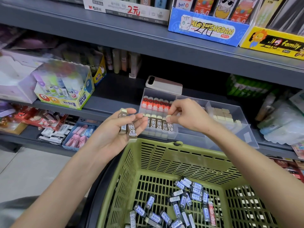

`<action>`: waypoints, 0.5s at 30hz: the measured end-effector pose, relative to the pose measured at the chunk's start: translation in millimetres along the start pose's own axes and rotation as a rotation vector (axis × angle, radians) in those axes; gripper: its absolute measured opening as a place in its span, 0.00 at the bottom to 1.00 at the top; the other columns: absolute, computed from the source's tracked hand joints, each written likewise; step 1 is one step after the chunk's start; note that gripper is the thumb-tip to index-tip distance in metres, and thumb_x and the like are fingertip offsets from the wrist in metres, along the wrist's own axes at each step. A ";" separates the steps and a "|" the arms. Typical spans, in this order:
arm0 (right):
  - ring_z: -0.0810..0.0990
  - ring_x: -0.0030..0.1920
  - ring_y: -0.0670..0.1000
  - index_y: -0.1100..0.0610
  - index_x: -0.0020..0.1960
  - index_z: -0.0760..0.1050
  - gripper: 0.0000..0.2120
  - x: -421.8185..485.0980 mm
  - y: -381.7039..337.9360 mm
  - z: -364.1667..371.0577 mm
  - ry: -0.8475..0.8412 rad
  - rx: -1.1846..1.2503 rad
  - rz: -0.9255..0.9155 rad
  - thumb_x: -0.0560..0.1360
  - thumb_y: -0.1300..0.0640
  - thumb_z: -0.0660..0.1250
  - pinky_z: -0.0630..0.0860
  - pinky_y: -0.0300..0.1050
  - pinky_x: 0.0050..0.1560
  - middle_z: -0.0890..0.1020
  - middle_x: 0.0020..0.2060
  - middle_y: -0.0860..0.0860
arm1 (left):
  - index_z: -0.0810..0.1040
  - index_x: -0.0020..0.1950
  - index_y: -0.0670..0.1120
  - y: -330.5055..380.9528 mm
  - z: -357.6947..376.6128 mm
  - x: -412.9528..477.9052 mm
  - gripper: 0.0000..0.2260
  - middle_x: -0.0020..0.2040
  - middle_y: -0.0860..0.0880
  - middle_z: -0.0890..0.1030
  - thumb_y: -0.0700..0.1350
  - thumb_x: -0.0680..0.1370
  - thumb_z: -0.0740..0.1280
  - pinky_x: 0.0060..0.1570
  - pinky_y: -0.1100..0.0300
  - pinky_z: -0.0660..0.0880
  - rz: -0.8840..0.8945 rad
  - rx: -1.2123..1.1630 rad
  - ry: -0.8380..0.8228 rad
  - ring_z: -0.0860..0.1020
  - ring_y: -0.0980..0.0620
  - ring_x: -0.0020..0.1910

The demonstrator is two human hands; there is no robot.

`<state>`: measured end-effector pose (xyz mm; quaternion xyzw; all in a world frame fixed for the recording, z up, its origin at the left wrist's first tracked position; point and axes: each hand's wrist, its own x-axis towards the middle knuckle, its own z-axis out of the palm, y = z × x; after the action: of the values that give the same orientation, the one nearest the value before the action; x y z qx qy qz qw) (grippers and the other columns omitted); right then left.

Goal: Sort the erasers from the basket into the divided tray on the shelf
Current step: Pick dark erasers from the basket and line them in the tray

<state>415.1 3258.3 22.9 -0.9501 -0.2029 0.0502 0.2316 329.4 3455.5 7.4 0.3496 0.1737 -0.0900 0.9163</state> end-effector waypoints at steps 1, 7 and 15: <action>0.71 0.39 0.43 0.49 0.37 0.78 0.06 -2.1 3.0 0.1 0.060 -0.076 -0.014 0.69 0.51 0.74 0.61 0.33 0.37 0.79 0.37 0.44 | 0.76 0.44 0.39 -0.5 0.2 -0.1 0.06 0.41 0.39 0.84 0.31 0.70 0.65 0.39 0.54 0.81 -0.006 -0.018 -0.009 0.84 0.44 0.45; 0.68 0.48 0.53 0.49 0.53 0.82 0.13 -13.2 1.6 1.6 0.209 -0.600 -0.219 0.75 0.45 0.64 0.61 0.45 0.46 0.76 0.45 0.52 | 0.74 0.46 0.41 -3.8 2.2 0.7 0.09 0.54 0.37 0.82 0.33 0.68 0.67 0.50 0.46 0.80 0.002 -0.086 -0.078 0.82 0.41 0.54; 0.77 0.31 0.39 0.55 0.41 0.82 0.07 -45.2 -74.1 25.2 -0.129 0.551 0.035 0.68 0.52 0.75 0.73 0.34 0.34 0.84 0.34 0.47 | 0.73 0.50 0.44 -11.8 5.3 -2.0 0.07 0.58 0.45 0.82 0.38 0.73 0.64 0.44 0.52 0.81 0.142 -0.045 -0.154 0.80 0.50 0.57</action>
<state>342.2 3310.4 34.6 -0.8496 -0.1794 0.1678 0.4668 325.6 3443.2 4.6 0.3323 0.0797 -0.0474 0.9386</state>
